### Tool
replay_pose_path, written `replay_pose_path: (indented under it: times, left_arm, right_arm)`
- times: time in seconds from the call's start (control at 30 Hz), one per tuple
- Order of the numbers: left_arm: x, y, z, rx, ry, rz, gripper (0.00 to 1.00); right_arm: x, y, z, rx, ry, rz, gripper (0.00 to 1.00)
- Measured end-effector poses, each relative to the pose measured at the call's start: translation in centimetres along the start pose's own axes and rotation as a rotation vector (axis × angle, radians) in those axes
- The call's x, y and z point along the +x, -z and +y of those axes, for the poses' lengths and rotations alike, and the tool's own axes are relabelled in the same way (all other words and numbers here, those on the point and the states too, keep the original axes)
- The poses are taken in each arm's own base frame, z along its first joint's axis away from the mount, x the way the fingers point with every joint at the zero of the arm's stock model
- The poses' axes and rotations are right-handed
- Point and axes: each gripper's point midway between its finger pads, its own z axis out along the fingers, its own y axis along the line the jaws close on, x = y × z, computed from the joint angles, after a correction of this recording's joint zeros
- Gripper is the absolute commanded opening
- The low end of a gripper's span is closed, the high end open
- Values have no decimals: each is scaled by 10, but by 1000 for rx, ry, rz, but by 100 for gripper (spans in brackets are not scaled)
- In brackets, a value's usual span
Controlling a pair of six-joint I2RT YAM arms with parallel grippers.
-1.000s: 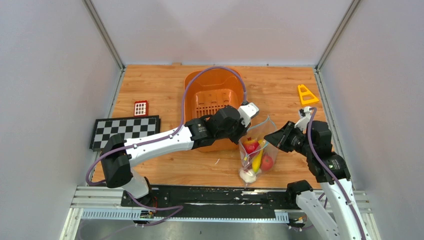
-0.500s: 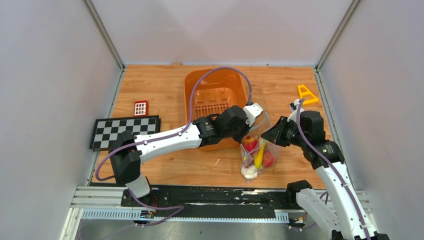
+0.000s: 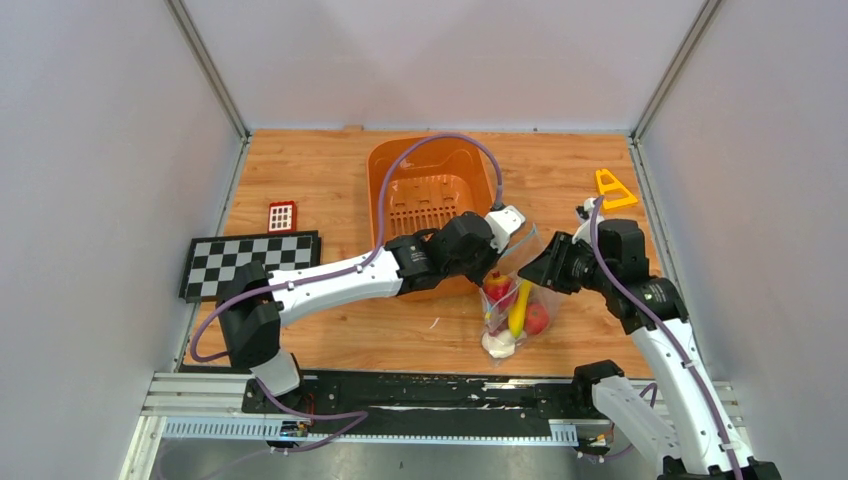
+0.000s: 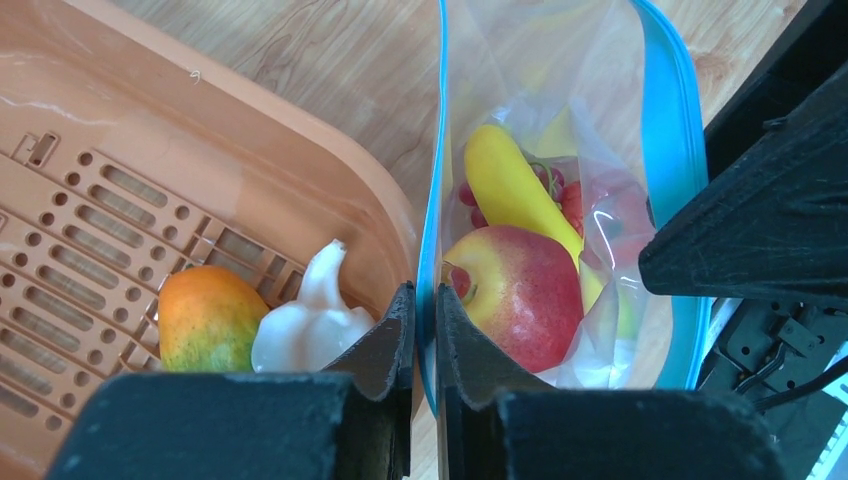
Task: Place the food in the zip-top bag and seal the zipper
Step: Adjust the zipper food storage bag at the center of the board.
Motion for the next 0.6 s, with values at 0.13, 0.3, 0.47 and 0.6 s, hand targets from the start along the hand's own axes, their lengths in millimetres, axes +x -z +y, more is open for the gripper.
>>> replay_pose_path:
  times: [0.13,0.3,0.47,0.6]
  left_arm:
    - [0,1,0,1,2,-9,7]
    - [-1,3,1,0,4,-15,6]
    - [0,4,1,-1,4,-14,34]
    - [-8,12,6,-19,-12,-35,78]
  right_arm:
    - [5,0,5,-25,-17,9,25]
    - [21,-3,18,-65,-12,60,0]
    - [27,-6,16,-31,-10,88,0]
    - [18,6,26,-48,31,69,0]
